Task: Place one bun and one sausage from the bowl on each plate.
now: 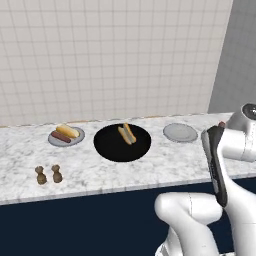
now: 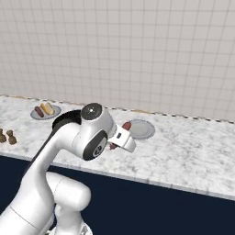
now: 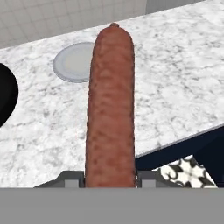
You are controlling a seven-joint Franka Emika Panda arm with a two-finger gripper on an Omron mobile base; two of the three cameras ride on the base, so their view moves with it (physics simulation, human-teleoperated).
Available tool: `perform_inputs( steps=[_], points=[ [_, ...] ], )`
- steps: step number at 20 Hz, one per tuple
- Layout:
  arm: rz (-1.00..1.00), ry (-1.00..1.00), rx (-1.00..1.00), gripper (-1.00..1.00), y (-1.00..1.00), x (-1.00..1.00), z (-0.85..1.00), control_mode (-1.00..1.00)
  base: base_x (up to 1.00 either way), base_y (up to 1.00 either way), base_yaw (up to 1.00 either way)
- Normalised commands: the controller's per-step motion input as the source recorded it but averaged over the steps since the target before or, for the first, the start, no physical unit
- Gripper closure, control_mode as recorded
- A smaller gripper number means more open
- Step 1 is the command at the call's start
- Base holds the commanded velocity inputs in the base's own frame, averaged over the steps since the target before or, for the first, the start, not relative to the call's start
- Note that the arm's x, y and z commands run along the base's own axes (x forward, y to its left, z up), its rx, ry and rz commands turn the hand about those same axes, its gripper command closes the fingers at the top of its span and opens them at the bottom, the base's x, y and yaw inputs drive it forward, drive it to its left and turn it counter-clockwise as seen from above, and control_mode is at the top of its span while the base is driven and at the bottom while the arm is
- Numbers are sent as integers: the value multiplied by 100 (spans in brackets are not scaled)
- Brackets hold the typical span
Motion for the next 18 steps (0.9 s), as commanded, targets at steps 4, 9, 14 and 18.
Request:
perform_inputs(
  steps=[4, 9, 14, 18],
  points=[
    [5, 0, 3, 100, -5, 100, 0, -100, 0, 0, 0],
    [0, 23, 0, 100, 2, 100, -27, -100, 0, 0, 0],
    [-1, 7, 0, 100, -9, 100, -35, -100, 0, 0, 0],
    [0, -7, 0, 100, -54, 95, -67, -100, 0, 0, 0]
  ],
)
